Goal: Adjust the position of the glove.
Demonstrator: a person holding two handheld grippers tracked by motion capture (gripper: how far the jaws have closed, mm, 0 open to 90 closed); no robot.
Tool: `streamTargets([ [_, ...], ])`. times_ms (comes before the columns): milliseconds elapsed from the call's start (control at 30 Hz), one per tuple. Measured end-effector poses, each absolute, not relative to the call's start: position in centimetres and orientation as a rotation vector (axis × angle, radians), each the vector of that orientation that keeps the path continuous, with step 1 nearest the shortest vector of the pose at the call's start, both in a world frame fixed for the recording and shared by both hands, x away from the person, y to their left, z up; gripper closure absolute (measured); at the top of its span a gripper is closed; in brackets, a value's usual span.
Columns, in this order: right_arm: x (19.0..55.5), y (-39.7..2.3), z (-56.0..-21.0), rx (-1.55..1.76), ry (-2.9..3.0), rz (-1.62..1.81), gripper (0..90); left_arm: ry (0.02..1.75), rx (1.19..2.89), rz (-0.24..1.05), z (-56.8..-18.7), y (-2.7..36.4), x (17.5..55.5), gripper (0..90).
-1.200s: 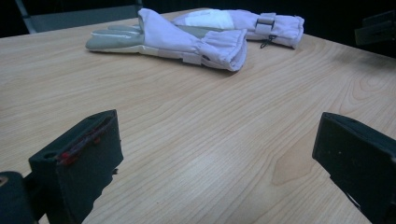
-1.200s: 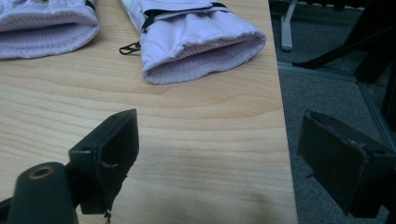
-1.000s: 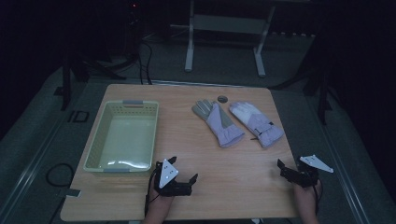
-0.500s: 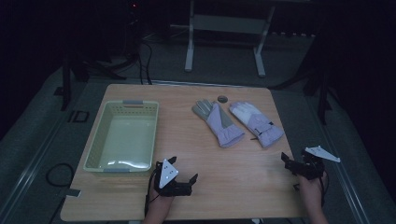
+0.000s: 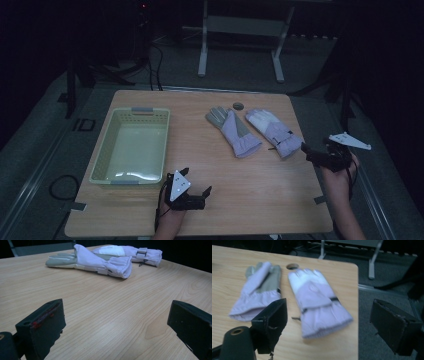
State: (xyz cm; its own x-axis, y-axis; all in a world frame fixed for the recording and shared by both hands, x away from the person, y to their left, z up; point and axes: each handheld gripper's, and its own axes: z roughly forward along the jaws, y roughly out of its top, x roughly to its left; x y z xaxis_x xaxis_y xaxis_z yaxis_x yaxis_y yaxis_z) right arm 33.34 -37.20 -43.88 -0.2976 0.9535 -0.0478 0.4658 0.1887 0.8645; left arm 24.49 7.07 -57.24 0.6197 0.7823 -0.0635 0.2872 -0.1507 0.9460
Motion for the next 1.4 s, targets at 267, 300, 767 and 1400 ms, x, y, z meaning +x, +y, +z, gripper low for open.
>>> streamTargets([
  [267, 35.4, -33.4, -42.2, 1.205, 1.983, 1.088, 15.3, 0.881, 1.720, 0.544, -57.2, 7.1, 24.5, 1.6],
  [300, 35.8, -33.0, -42.1, 1.196, 2.009, 1.098, 15.6, 0.880, 1.721, 0.545, -57.2, 7.1, 24.5, 1.6],
  [767, 39.7, -27.0, -42.0, 1.081, 2.133, 1.172, 31.5, 0.876, 1.719, 0.538, -57.3, 7.1, 24.5, 1.6],
  [1400, 45.5, -21.5, -47.3, 1.139, 2.303, 1.069, 43.0, 0.872, 1.718, 0.527, -57.3, 7.2, 24.5, 1.6],
])
